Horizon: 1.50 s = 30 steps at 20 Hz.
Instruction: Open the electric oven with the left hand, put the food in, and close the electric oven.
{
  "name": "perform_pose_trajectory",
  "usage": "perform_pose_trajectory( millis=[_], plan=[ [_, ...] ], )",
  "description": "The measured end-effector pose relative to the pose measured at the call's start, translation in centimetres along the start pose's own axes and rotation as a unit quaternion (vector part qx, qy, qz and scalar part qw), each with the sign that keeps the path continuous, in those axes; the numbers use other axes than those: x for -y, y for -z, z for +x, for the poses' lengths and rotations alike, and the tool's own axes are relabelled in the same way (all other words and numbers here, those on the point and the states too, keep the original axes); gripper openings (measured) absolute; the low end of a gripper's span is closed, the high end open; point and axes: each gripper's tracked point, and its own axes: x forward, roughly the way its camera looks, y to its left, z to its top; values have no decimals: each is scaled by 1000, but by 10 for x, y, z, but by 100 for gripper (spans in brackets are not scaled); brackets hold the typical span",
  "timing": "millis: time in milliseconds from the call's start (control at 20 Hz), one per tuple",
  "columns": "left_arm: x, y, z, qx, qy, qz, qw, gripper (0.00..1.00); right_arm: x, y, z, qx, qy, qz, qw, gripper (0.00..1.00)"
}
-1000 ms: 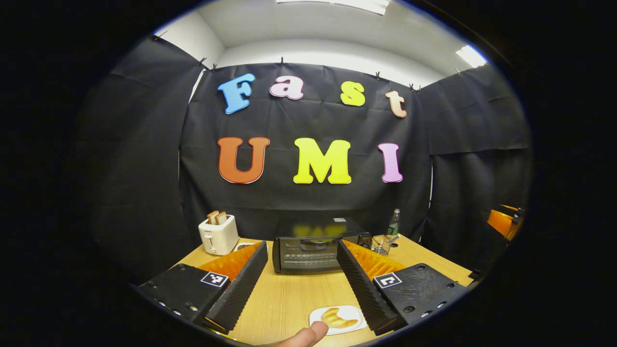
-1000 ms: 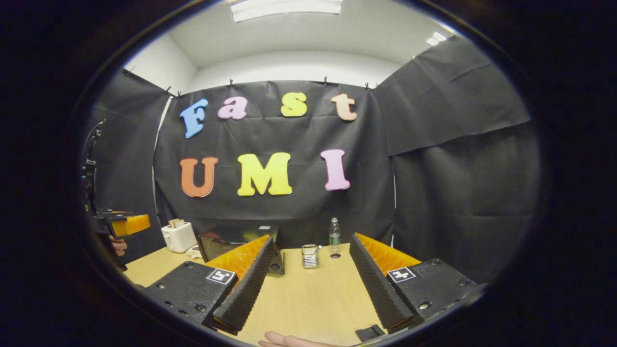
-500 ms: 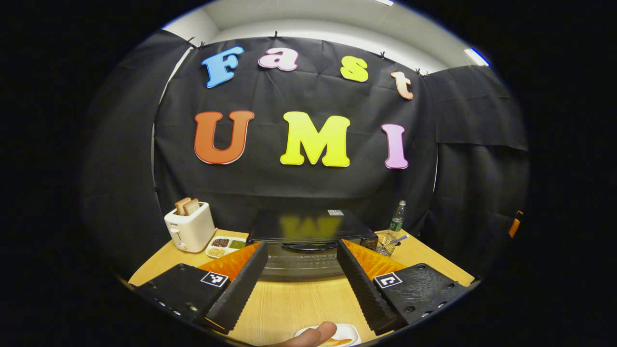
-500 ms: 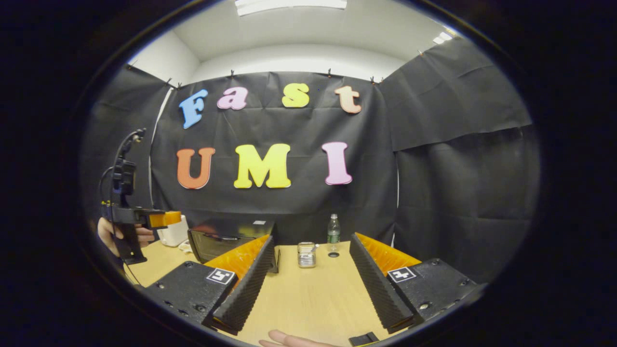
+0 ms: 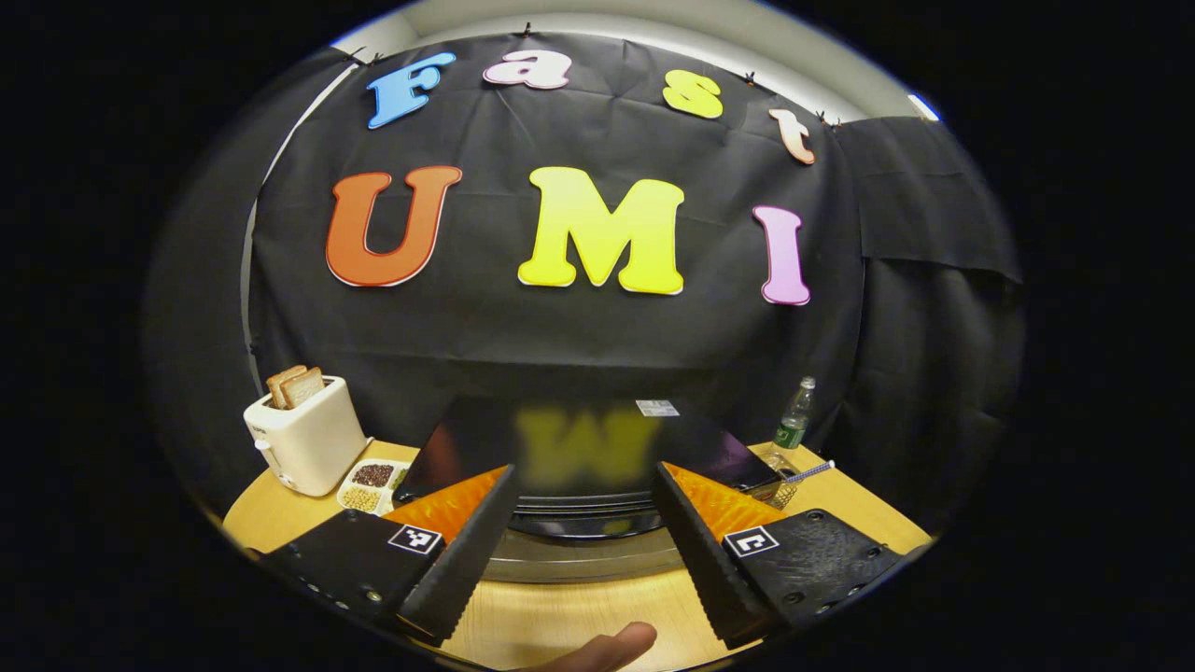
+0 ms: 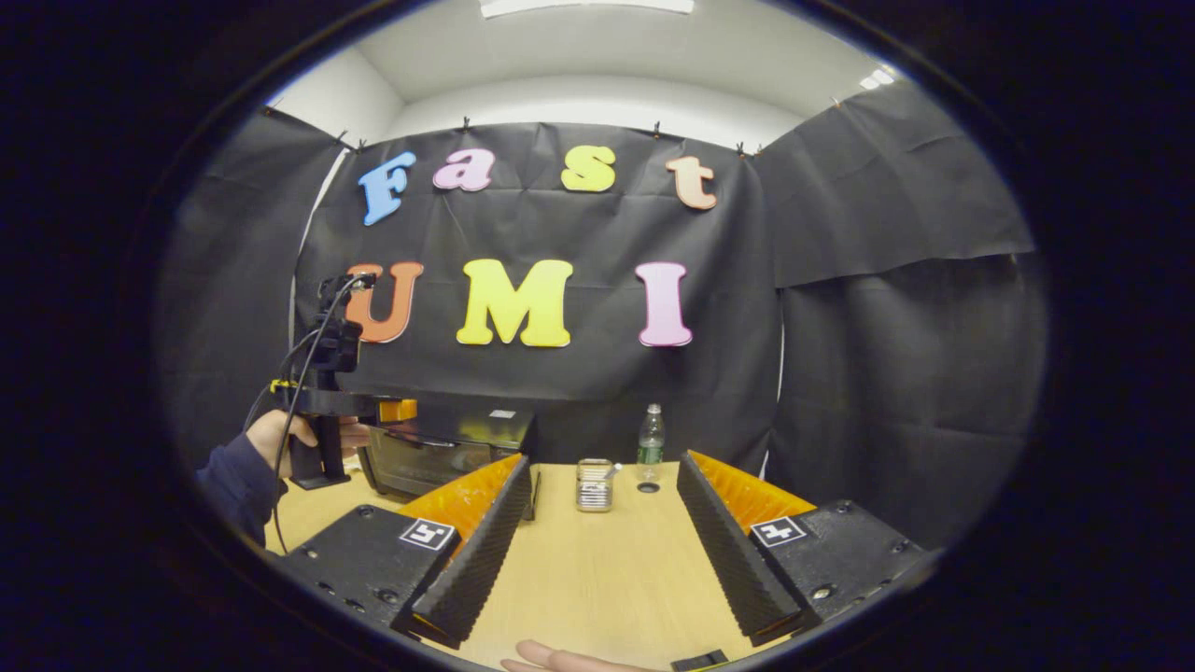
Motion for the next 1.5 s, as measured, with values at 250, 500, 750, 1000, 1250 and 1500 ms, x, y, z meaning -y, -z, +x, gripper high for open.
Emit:
perform_pose_trajectory(
  millis=[250,500,750,1000,1250,1500],
  plan=[
    [10,24,26,-21,-1,4,1000,94,1,13,11,-13,-4,9,1000,96],
    [22,40,32,-39,-8,25,999,94,4,22,15,-22,-3,11,1000,96],
    [29,44,27,-12,-13,53,998,97,4,25,8,-25,-4,7,1000,96],
    [28,47,18,-20,-6,27,999,100,1,25,0,-23,-5,2,1000,96],
    [28,54,4,-30,-17,27,999,100,-1,32,-10,-31,-6,2,1000,96],
    [33,67,-19,-40,-15,25,999,100,-9,40,-24,-42,-20,13,999,100]
  ],
)
